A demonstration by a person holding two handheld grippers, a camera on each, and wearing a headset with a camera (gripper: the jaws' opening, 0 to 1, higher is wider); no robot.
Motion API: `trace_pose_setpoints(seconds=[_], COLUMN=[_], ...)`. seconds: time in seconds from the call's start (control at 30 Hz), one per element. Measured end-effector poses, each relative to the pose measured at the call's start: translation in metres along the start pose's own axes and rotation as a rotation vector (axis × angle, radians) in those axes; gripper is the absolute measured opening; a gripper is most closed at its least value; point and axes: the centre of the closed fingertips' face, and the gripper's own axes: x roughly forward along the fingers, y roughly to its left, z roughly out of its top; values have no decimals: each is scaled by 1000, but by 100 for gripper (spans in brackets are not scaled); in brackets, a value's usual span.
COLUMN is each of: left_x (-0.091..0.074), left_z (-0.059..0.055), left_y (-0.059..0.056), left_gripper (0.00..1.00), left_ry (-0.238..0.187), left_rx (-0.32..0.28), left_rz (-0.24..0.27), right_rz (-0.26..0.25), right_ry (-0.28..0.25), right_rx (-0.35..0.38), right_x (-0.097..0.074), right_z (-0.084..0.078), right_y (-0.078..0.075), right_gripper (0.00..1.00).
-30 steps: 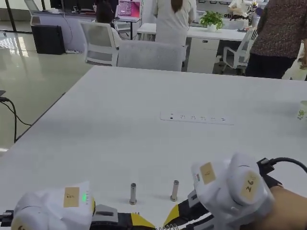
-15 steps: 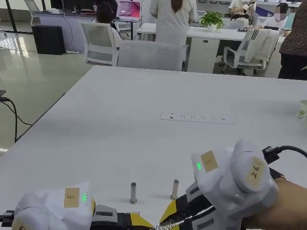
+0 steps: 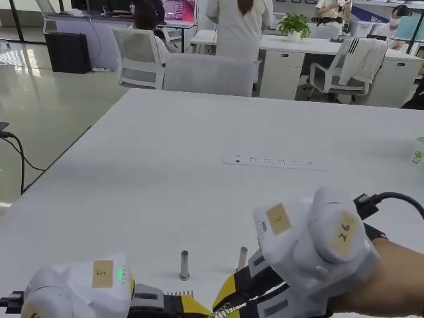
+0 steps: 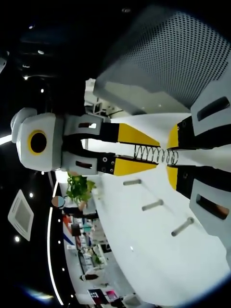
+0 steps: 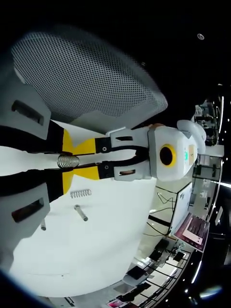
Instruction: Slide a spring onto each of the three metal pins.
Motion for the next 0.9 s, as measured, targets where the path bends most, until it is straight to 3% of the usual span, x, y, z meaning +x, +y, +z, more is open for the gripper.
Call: trace_pose_setpoints(seconds=[0.53,0.9], left_x=[-3,-14], left_z=[-2,-10], left_y=[4,13], left_gripper=[14,24], left_ry=[-13,-12], left_rx=[-35,-64], left_rz=[31,85], right_rz=[-23,-50], right_ry=[67,107], right_rx=[5,31], right_x=[-5,-15], right_z=[-15,-31], right_y=[-12,-24], right_gripper=[8,8])
